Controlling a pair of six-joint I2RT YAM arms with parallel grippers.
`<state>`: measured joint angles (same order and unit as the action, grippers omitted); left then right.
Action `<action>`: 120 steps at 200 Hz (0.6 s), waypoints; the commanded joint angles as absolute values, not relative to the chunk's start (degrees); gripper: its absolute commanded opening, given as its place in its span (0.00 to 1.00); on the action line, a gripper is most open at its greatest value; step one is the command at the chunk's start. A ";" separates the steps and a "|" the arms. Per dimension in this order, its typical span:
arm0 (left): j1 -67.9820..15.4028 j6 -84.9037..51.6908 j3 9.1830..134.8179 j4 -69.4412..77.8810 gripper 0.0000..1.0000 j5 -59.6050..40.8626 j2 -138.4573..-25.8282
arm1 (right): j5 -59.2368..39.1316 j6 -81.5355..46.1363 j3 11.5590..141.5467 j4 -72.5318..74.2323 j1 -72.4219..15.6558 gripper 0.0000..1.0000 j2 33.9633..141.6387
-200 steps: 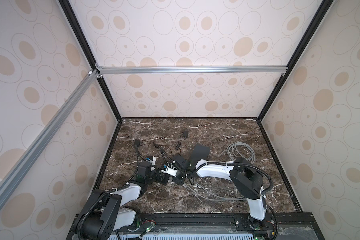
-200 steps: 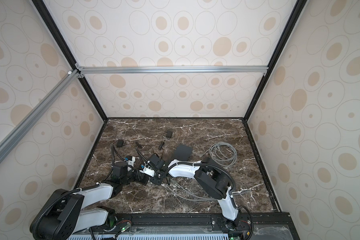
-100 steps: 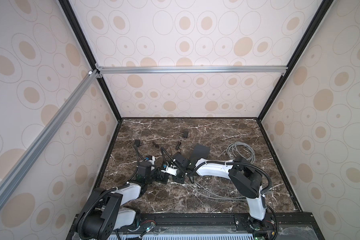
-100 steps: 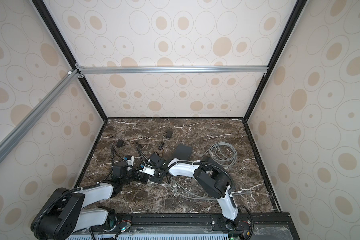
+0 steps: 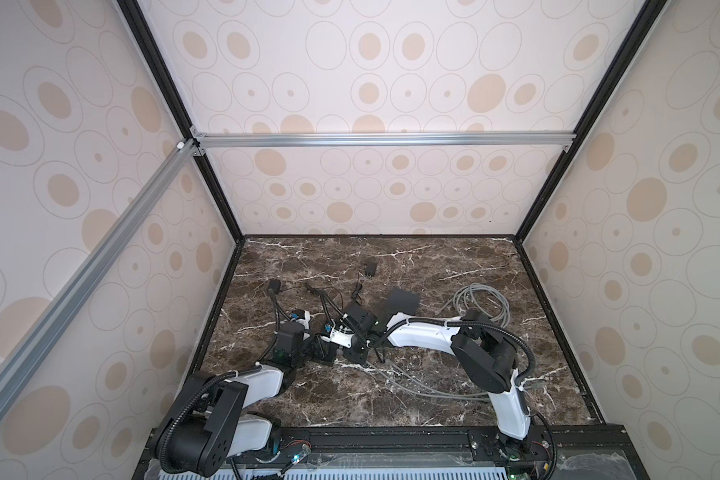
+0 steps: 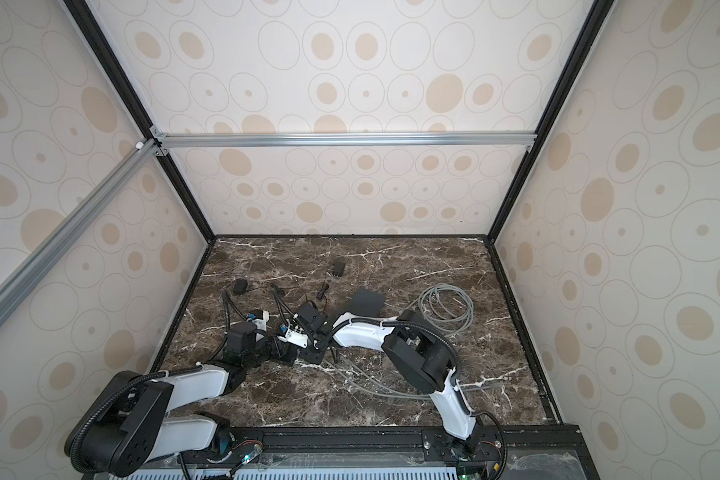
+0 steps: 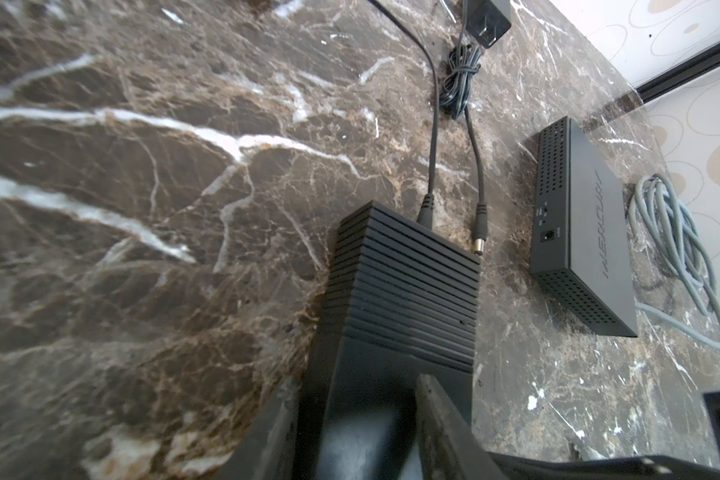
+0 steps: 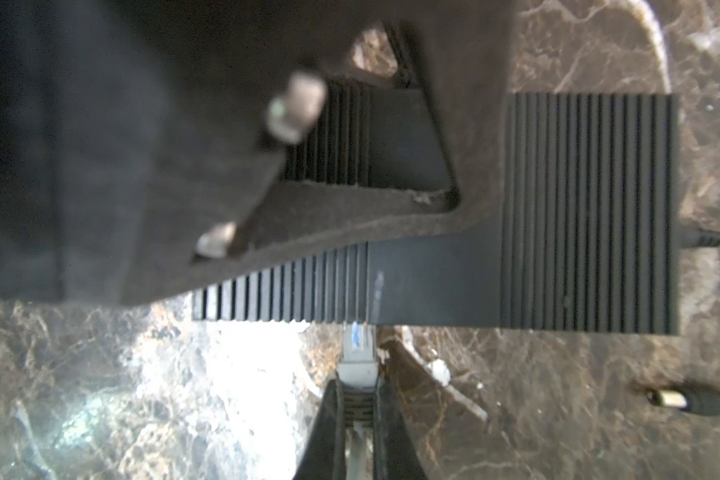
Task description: Insert the plug into the switch port
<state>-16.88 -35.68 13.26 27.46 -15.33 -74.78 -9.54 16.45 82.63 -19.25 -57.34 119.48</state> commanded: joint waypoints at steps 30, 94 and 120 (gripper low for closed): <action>-22.04 -35.07 12.92 22.10 0.44 -28.56 -76.53 | -16.50 16.46 84.98 4.96 -59.24 0.00 119.99; -22.56 -35.24 13.34 21.07 0.38 -27.98 -78.44 | -15.23 14.96 81.00 8.02 -57.98 0.00 116.38; -22.89 -34.94 13.95 18.81 0.38 -27.25 -78.92 | -14.66 13.88 79.70 9.47 -57.85 0.00 114.86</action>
<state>-17.45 -34.89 14.33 28.86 -13.89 -76.31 -10.52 14.81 78.35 -13.10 -56.47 117.97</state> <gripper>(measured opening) 0.387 0.107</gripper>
